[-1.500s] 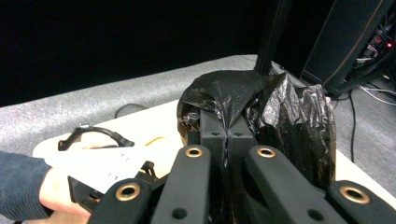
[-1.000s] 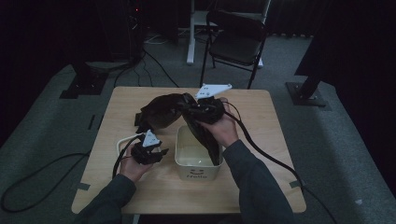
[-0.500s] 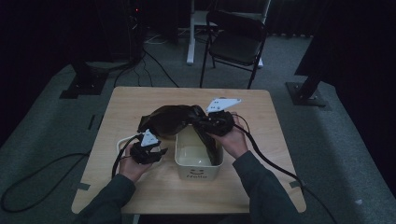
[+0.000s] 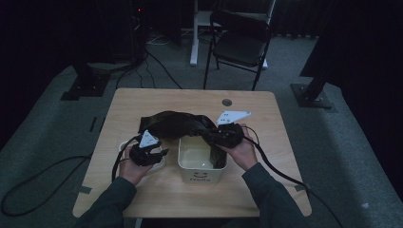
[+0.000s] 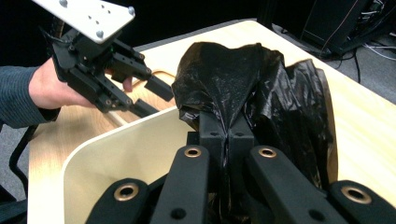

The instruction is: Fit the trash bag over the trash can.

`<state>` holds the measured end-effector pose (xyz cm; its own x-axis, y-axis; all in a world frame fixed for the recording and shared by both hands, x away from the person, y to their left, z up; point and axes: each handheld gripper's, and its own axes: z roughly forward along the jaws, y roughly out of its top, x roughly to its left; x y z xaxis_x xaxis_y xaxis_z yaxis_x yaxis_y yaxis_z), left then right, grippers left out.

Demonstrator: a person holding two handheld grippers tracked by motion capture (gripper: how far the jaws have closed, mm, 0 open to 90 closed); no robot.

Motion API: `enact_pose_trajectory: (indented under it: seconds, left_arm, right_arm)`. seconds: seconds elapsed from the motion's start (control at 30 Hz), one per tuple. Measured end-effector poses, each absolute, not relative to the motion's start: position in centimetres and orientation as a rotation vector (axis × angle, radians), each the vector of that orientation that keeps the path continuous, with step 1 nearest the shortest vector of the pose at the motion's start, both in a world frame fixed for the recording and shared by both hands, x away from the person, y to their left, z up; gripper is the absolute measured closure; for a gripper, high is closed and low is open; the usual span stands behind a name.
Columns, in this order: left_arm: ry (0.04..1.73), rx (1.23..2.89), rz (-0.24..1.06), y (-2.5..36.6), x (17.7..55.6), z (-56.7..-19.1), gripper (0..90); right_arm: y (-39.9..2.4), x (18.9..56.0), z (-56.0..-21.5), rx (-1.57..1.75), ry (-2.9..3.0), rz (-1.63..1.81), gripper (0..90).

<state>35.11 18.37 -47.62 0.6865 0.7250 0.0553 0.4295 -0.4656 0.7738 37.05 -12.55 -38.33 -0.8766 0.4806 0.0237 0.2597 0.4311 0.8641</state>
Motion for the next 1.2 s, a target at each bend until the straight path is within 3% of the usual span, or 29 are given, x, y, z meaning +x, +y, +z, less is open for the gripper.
enact_pose_trajectory:
  seconds: [0.6, 1.2]
  left_arm:
    - [0.871, 2.056, 0.514, 19.0, 34.3, -45.7, 55.0]
    - [0.779, 2.019, 0.539, 17.5, 33.0, -42.6, 53.5]
  right_arm:
    - [-13.7, 36.1, -41.0, 0.697, 2.503, 1.41, 88.7]
    - [-13.5, 36.0, -41.2, 0.686, 2.529, 1.395, 88.7]
